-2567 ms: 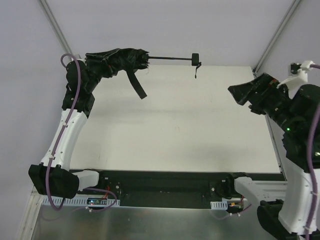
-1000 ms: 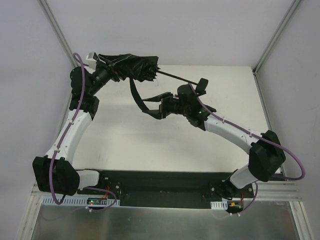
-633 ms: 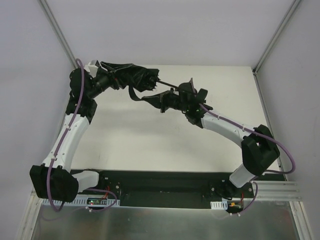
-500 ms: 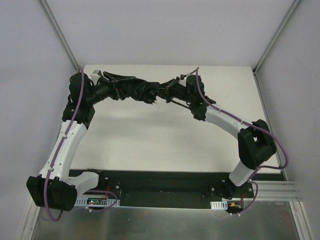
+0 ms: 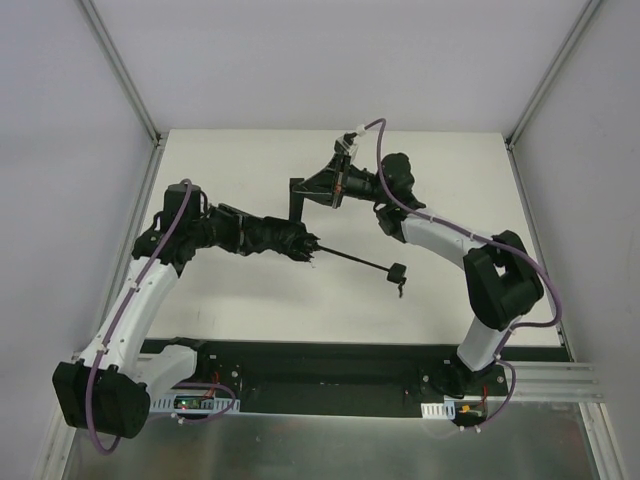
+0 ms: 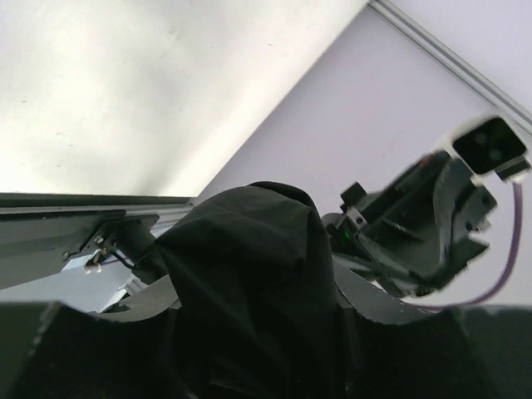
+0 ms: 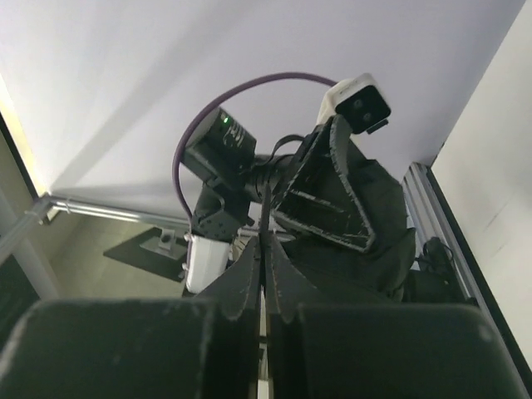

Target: Put away the umbrella

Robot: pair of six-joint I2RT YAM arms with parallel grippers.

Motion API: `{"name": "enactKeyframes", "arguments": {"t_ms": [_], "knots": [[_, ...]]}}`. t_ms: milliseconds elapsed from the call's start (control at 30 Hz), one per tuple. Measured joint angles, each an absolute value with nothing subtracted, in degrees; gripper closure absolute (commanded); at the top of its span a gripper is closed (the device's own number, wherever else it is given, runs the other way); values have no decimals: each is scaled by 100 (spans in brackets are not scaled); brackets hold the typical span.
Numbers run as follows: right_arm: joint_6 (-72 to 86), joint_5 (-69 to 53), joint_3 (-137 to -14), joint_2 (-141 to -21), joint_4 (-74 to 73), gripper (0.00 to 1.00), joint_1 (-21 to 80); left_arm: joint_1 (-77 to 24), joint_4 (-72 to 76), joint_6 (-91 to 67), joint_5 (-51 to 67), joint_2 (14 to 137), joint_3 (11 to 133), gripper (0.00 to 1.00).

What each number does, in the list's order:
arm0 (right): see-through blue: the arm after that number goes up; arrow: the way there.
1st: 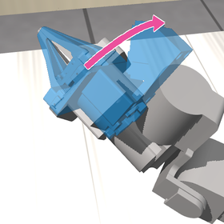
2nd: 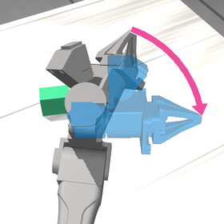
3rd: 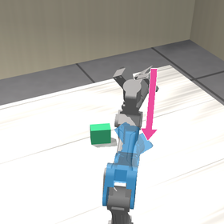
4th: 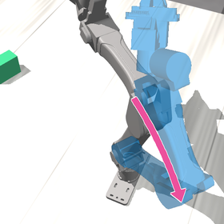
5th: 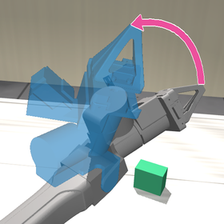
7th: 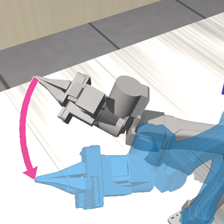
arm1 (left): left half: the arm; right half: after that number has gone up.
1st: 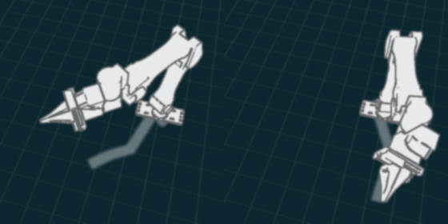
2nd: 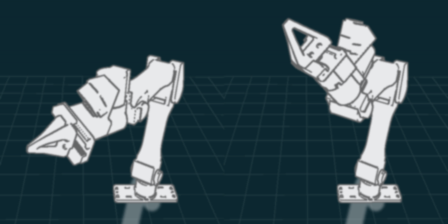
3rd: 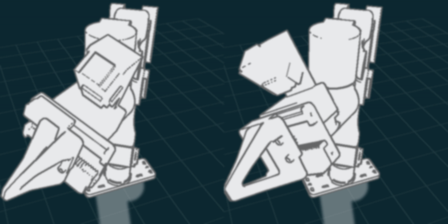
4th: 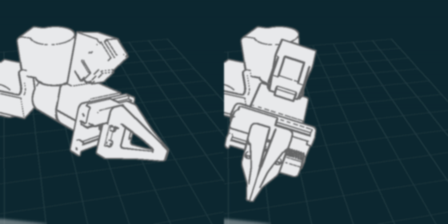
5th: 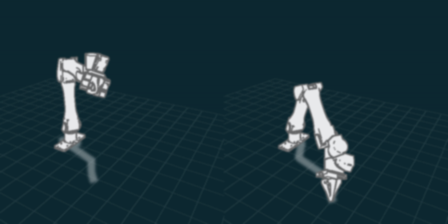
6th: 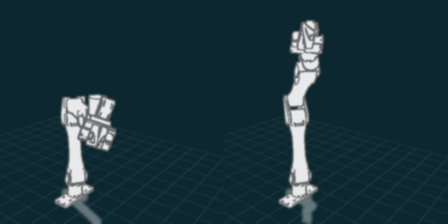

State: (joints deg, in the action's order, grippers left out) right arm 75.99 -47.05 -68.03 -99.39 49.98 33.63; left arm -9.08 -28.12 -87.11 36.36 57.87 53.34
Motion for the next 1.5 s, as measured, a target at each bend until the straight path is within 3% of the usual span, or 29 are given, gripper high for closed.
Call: {"name": "enactKeyframes", "arguments": {"t_ms": [400,800,1033,1500], "knots": [[6692,-5369,-6254,-10082,5078,100,3634,-934,-3745,-8023,3334,7542,5238,100],[3629,-5315,-6877,-10175,1944,100,4005,-1505,-4729,-6919,2080,8670,6136,100],[1817,-4672,-7129,-10165,729,100,4578,-1726,-5218,-6539,1765,9695,6541,100],[58,-3256,-6552,-10143,604,100,5251,-2296,-5758,-6082,978,11310,7260,100]]}}
